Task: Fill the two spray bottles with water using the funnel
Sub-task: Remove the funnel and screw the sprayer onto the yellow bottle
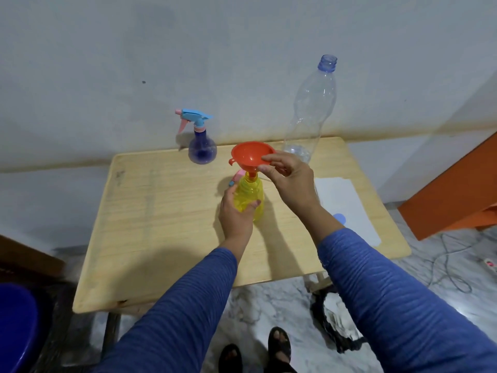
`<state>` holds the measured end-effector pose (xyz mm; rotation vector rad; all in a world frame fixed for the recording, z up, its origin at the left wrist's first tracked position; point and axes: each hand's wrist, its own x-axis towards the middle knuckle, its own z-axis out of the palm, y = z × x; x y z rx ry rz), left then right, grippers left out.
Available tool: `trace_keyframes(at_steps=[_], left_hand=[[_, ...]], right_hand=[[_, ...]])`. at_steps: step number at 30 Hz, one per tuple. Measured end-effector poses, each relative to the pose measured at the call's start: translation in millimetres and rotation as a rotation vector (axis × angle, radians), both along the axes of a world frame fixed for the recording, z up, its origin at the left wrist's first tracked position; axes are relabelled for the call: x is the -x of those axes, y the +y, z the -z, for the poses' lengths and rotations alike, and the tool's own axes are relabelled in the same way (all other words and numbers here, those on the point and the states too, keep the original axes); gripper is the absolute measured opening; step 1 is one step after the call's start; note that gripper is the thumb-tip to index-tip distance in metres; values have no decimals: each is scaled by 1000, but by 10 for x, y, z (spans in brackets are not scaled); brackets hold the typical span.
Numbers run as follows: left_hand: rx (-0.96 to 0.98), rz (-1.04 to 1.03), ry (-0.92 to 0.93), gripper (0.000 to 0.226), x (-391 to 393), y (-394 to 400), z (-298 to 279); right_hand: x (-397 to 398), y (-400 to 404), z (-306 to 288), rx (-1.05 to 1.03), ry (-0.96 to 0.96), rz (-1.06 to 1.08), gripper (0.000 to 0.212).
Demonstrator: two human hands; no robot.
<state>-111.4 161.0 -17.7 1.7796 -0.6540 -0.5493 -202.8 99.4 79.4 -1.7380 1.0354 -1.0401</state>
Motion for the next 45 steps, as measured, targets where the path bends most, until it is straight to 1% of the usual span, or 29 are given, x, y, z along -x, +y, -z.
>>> trace_keyframes(at_steps=[13,23,27,32,38,43,45], left_hand=[[8,21,14,65,-45,-19,82],[-7,26,25,66,-35,-12,59],[6,33,17,66,-28,-4,61],[1,32,10,66,-32,0,87],[46,35,28,65,-4,11,109],[90,5,75,65,36,4,176],[103,-15,74,66,62,4,201]], right_hand=[[-7,24,11,1,25,-1,22],[70,8,46,-21,110,-26,18],[82,-59,-15,-63,27,-6,15],[123,-185,-69,-58,-11,-13,14],[370,-336,-7,-93,-90,45,6],[698,-402,325,-191,50,63,2],[822,-428,510,-230,118,64,6]])
